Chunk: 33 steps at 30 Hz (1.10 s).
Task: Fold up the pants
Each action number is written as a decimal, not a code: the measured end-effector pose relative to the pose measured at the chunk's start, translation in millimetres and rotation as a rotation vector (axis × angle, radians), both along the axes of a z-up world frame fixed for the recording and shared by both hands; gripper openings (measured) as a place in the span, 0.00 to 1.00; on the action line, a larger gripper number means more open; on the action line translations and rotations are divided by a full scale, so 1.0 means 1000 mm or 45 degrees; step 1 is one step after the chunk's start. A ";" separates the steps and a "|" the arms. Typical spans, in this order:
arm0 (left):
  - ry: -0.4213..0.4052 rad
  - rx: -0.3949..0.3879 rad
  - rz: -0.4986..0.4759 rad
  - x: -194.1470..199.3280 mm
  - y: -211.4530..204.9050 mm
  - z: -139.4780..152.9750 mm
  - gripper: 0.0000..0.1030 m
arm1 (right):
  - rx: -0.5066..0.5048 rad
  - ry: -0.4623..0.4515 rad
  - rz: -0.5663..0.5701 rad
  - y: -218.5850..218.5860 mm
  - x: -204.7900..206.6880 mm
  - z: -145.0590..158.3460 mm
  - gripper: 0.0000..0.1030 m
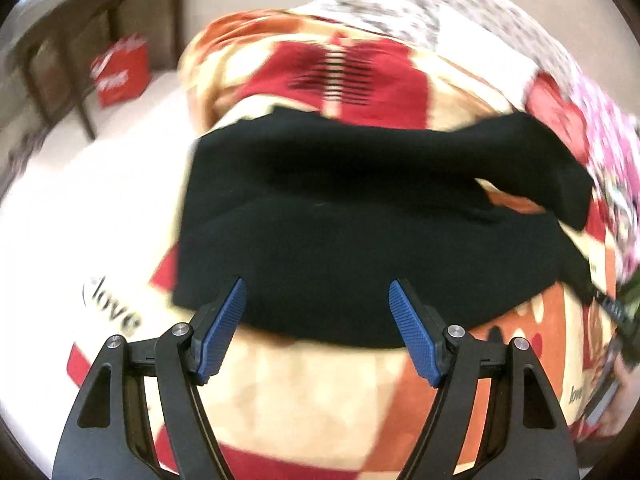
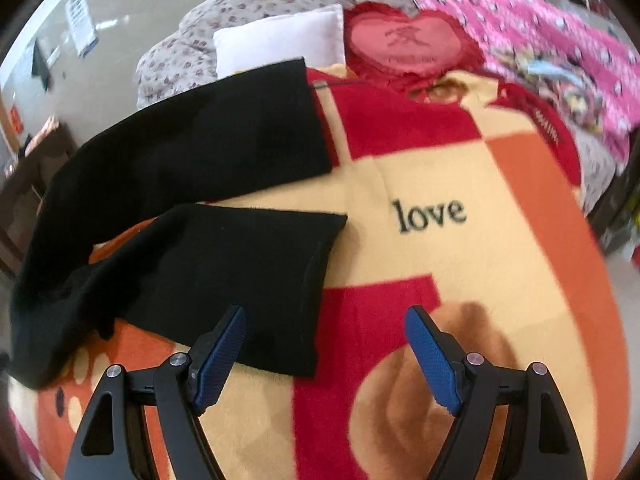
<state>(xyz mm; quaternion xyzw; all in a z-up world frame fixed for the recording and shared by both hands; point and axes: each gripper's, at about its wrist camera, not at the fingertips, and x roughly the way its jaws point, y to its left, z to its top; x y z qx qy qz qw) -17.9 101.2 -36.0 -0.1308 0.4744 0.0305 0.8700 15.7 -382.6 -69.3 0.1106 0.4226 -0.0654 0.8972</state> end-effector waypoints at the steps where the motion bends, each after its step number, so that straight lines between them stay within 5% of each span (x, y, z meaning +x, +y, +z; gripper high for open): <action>1: 0.005 -0.030 0.047 -0.003 0.011 -0.004 0.72 | 0.028 0.006 0.004 0.000 0.002 -0.003 0.77; 5: 0.038 -0.169 0.221 -0.004 0.049 -0.021 0.72 | 0.027 -0.022 0.025 0.011 0.005 -0.004 0.78; 10: 0.011 -0.123 0.283 0.007 0.055 -0.025 0.77 | 0.031 -0.067 0.066 0.022 0.014 -0.007 0.77; 12: 0.012 -0.063 0.240 0.015 0.041 -0.027 0.85 | 0.055 -0.082 0.101 0.028 0.020 -0.007 0.50; 16: 0.018 0.039 0.091 0.029 0.017 -0.031 0.86 | 0.076 -0.106 0.124 0.036 0.027 -0.005 0.20; 17: 0.003 0.038 0.052 0.030 0.012 -0.031 0.71 | 0.104 -0.126 0.124 0.034 0.025 -0.003 0.07; 18: -0.009 0.044 0.037 0.029 0.010 -0.029 0.47 | 0.164 -0.155 0.120 0.028 0.020 0.001 0.07; 20: 0.008 -0.045 -0.017 0.030 0.012 -0.027 0.30 | 0.220 -0.210 0.099 0.020 0.009 0.011 0.07; 28: -0.016 -0.162 -0.122 0.027 0.016 0.002 0.22 | 0.216 -0.379 0.090 -0.012 -0.056 0.076 0.07; 33: 0.006 -0.124 -0.217 0.009 0.014 0.016 0.22 | 0.202 -0.340 0.035 -0.027 -0.092 0.078 0.07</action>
